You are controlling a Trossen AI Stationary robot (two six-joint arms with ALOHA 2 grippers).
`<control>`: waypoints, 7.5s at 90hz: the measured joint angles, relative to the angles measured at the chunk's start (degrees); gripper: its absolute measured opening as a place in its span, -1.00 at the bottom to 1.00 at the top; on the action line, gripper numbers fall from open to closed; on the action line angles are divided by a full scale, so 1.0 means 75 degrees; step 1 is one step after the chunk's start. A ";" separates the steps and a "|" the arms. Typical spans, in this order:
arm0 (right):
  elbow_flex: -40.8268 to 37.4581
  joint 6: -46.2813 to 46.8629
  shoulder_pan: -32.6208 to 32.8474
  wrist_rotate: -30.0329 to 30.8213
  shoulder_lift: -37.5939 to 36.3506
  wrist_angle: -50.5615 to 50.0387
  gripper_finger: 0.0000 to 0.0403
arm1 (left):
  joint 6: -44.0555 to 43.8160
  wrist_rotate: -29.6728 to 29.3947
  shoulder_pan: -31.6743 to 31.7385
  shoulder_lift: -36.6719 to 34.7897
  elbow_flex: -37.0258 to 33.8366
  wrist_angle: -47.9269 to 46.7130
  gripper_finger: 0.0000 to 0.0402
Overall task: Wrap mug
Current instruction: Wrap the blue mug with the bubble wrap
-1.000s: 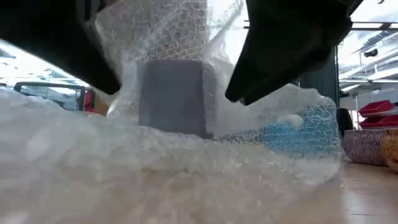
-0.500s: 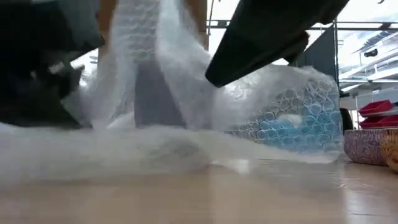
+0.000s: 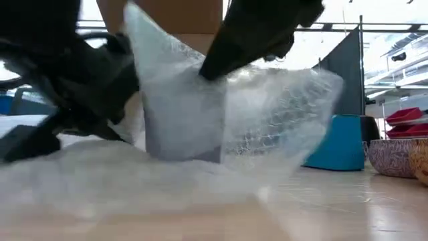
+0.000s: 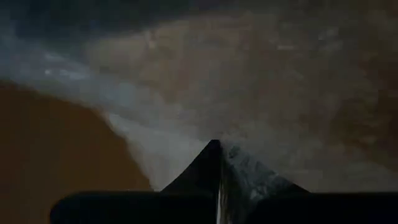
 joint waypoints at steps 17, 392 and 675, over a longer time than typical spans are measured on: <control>-0.0003 -0.0351 0.0356 0.0007 0.0014 0.0169 -0.99 | -0.0507 -0.0098 0.0233 -0.0903 -0.0369 0.0032 -1.00; 0.4378 -0.1470 0.1576 -0.0455 0.1266 -0.6774 -1.00 | -0.1776 0.0025 0.0059 -0.1256 0.2938 -0.3065 -1.00; 0.4354 -0.5426 -0.0860 0.2409 0.1146 -0.4105 -1.00 | 0.0591 0.2165 -0.0929 -0.0417 0.2480 0.1148 -0.92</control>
